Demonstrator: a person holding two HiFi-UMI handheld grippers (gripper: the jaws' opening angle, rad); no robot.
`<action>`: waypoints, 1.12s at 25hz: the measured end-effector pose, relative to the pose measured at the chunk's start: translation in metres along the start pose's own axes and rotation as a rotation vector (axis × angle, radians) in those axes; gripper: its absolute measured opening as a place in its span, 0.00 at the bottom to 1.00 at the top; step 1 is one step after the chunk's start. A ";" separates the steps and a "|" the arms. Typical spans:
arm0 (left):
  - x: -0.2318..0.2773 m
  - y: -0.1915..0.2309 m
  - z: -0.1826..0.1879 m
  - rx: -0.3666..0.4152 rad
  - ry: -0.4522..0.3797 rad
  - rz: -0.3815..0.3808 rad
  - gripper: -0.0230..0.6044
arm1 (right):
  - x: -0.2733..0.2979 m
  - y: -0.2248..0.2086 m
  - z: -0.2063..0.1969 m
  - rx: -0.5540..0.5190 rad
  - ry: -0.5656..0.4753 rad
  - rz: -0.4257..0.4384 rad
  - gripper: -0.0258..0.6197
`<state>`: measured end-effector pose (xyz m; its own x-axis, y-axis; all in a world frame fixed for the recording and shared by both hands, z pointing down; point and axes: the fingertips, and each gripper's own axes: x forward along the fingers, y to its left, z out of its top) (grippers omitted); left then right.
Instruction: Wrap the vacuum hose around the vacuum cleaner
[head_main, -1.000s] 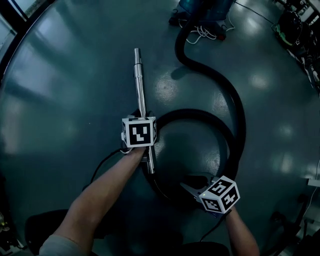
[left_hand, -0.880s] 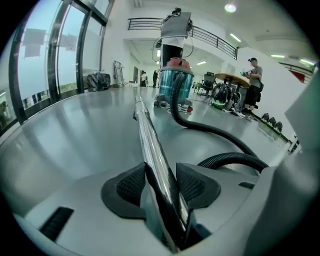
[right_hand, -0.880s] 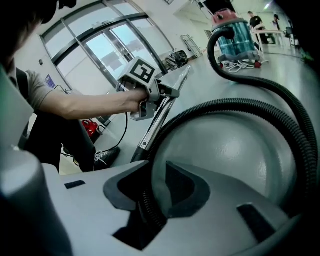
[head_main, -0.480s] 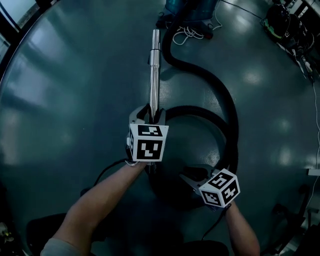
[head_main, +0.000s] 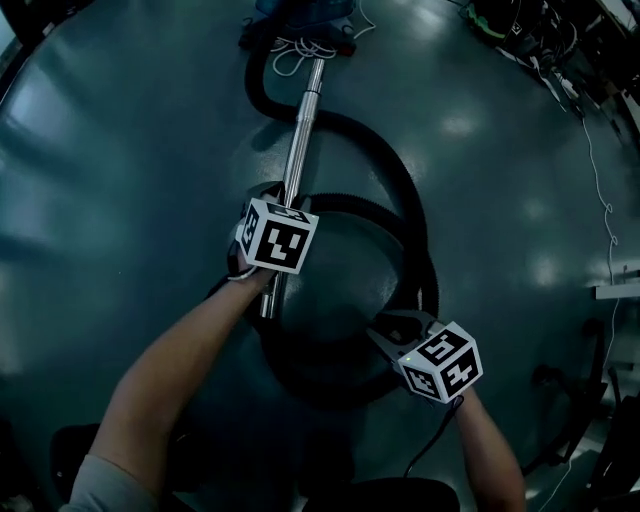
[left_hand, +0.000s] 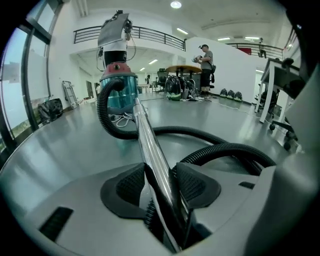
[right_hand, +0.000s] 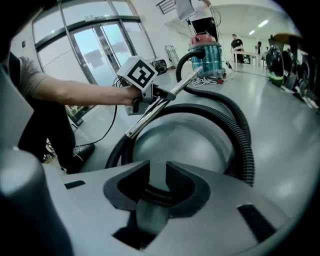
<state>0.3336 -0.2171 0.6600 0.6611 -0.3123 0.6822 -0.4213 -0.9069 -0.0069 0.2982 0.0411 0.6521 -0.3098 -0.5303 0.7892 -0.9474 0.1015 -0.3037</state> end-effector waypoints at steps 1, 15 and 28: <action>0.009 -0.003 0.001 0.016 0.008 -0.013 0.36 | -0.004 -0.011 -0.006 -0.011 0.011 -0.042 0.20; 0.094 -0.034 0.017 0.293 0.135 -0.215 0.36 | -0.043 -0.096 -0.083 0.215 0.033 -0.399 0.34; 0.045 -0.064 0.046 0.640 -0.027 -0.169 0.43 | -0.041 -0.096 -0.114 0.607 -0.152 -0.227 0.34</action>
<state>0.4193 -0.1866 0.6575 0.7045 -0.1500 0.6937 0.1367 -0.9304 -0.3400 0.3927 0.1494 0.7101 -0.0506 -0.5998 0.7985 -0.7605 -0.4951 -0.4201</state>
